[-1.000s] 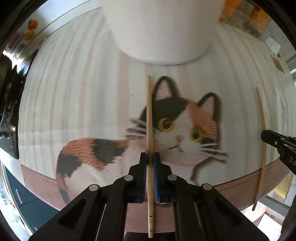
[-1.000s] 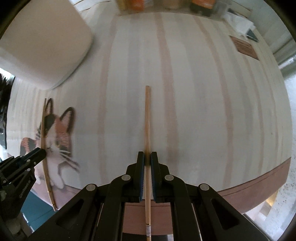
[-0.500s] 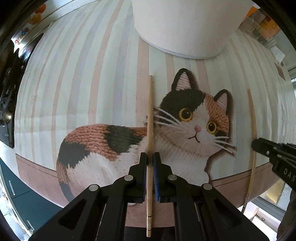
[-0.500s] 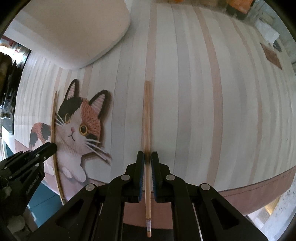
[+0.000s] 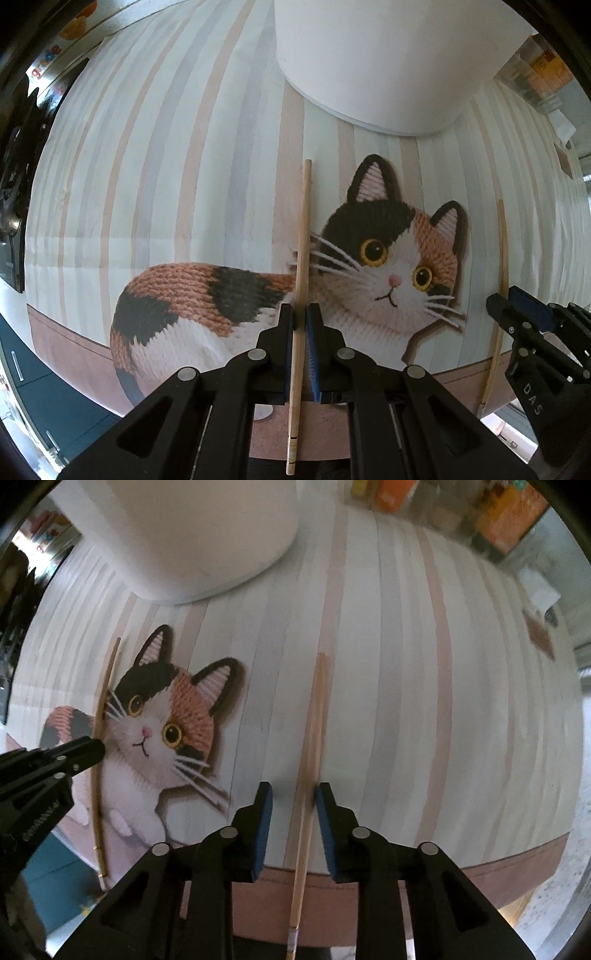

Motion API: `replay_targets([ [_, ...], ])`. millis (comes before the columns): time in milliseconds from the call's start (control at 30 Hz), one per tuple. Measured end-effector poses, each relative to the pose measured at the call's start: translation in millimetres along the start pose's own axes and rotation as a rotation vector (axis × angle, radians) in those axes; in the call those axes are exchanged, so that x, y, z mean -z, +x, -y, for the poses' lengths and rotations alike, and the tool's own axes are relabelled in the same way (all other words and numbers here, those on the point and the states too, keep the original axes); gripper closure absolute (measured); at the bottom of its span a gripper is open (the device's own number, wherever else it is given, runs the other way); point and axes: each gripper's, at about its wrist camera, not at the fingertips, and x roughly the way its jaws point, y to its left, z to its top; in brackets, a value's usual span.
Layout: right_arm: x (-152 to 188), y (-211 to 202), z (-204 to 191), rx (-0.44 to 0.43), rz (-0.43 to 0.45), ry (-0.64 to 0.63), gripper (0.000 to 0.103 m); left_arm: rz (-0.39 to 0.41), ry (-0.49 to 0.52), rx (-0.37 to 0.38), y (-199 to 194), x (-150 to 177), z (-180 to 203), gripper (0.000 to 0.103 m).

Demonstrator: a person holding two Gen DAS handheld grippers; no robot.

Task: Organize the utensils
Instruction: 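Lift the left tool's chopstick toward the holder while the right tool carries its own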

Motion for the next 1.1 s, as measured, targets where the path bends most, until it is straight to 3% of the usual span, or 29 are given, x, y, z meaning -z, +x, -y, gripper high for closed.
replay_targets([
  [133,5,-9,-15,0.015,0.03,0.007,0.095,0.019,0.006,-0.007,-3,-1,4,0.097],
  [400,2,-28,-3,-0.012,0.032,0.031,0.096,0.048,0.009,-0.045,-13,1,22,0.098],
  [533,7,-51,31,-0.033,0.046,0.052,0.096,0.064,-0.015,-0.035,-21,8,19,0.098],
  [700,6,-75,51,-0.05,0.097,0.07,0.096,0.104,-0.036,-0.044,-43,9,9,0.098],
  [1100,-2,-143,73,-0.102,0.284,0.144,0.096,0.284,-0.149,-0.048,-116,12,-16,0.099],
])
